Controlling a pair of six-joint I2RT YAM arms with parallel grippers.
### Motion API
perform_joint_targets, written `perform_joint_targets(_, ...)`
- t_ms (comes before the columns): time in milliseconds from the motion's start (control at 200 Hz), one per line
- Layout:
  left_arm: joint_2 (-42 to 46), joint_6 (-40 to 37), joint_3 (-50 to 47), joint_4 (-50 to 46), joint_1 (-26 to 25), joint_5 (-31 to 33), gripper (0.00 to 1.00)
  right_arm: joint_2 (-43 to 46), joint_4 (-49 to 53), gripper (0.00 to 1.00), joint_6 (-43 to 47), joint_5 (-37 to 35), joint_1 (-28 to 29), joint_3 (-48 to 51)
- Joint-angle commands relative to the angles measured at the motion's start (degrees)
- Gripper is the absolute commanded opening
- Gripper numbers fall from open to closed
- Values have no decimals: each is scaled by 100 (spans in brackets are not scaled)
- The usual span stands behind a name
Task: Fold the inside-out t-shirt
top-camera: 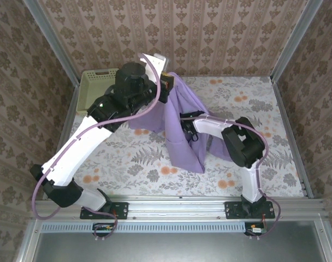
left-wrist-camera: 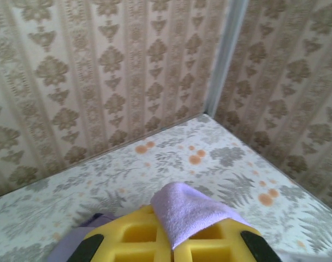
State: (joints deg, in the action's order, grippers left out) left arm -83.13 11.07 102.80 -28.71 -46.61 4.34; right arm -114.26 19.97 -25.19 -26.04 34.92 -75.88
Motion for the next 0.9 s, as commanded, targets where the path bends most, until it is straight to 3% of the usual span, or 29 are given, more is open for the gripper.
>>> perform_joint_targets(0,-188,290,91,-229,427,237,8,794,-1080,0,231,80,279,682)
perform_joint_targets(300,-862,884,-475,-334,1735,72,7,2501,-2261,0,539,448,694,2497)
perform_joint_targets(540,-1630,1243,-795,-640,2591,146,2,3681,-2195,0,348,-25,874,3476)
perform_joint_targets(715,-2303,1175,-748,-947,2645,229,3,4336,-2759,0,424,703,876,4076)
perform_joint_targets(895,-2858,896,-563,-1160,2316,149,10,4494,-3030,0,497,1174,870,4266)
